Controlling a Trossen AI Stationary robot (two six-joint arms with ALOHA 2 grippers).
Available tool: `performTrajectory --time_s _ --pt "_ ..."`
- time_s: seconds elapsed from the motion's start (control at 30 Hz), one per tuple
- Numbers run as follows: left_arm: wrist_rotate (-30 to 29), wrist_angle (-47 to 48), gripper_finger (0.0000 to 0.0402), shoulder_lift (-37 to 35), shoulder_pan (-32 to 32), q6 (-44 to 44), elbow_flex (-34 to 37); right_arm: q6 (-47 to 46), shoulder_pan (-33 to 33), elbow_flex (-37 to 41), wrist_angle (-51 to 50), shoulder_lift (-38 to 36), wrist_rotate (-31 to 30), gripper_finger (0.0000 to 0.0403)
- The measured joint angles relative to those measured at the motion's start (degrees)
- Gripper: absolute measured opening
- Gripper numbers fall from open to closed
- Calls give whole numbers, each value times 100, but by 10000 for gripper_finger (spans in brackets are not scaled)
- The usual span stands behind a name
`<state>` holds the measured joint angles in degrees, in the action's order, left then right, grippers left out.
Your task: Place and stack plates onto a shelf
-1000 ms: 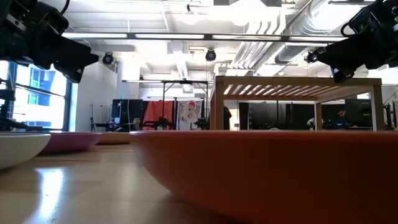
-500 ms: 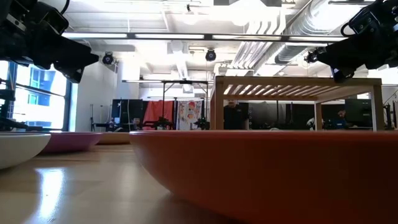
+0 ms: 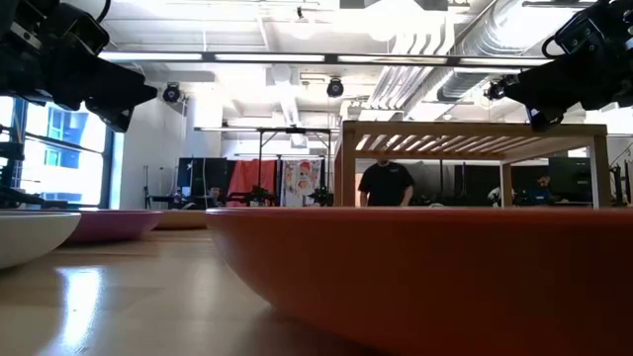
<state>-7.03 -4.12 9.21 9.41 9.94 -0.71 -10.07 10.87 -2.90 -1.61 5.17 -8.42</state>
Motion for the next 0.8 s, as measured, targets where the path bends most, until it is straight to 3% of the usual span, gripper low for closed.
performTrajectory --time_s 0.5,0.8 --pt "-42 -4 108 -1 2 2031 0 0 0 0 2 0 1 103" --pt "-529 -378 108 -1 1 3522 0 0 0 0 0 2 -1 103"
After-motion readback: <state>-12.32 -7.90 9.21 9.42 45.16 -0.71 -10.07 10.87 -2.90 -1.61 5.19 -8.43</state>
